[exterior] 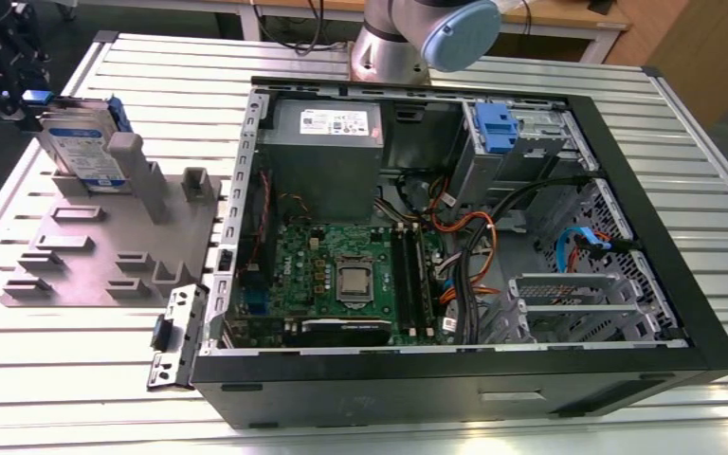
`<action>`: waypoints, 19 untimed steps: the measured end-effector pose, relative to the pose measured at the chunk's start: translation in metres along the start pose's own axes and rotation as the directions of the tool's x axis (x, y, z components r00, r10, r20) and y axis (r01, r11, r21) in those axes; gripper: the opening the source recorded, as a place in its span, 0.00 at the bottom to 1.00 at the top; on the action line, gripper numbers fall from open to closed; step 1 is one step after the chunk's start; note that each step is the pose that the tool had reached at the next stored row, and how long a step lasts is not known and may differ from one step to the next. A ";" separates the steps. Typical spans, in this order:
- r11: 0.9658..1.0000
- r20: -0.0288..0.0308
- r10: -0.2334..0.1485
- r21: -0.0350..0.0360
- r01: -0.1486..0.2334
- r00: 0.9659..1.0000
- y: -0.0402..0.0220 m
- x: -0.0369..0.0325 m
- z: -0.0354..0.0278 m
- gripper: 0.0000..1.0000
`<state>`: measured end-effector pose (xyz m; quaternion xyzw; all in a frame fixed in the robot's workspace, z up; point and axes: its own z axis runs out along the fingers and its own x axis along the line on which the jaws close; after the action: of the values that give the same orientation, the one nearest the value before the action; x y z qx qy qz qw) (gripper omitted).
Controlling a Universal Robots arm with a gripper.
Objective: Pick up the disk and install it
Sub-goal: 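Pick up the disk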
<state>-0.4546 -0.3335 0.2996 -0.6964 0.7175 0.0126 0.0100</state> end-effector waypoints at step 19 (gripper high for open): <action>1.000 -0.003 0.001 0.000 -0.001 1.000 -0.0016 0.0001 0.0059 0.45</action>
<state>-0.4530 -0.3335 0.2937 -0.6962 0.7176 0.0116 0.0092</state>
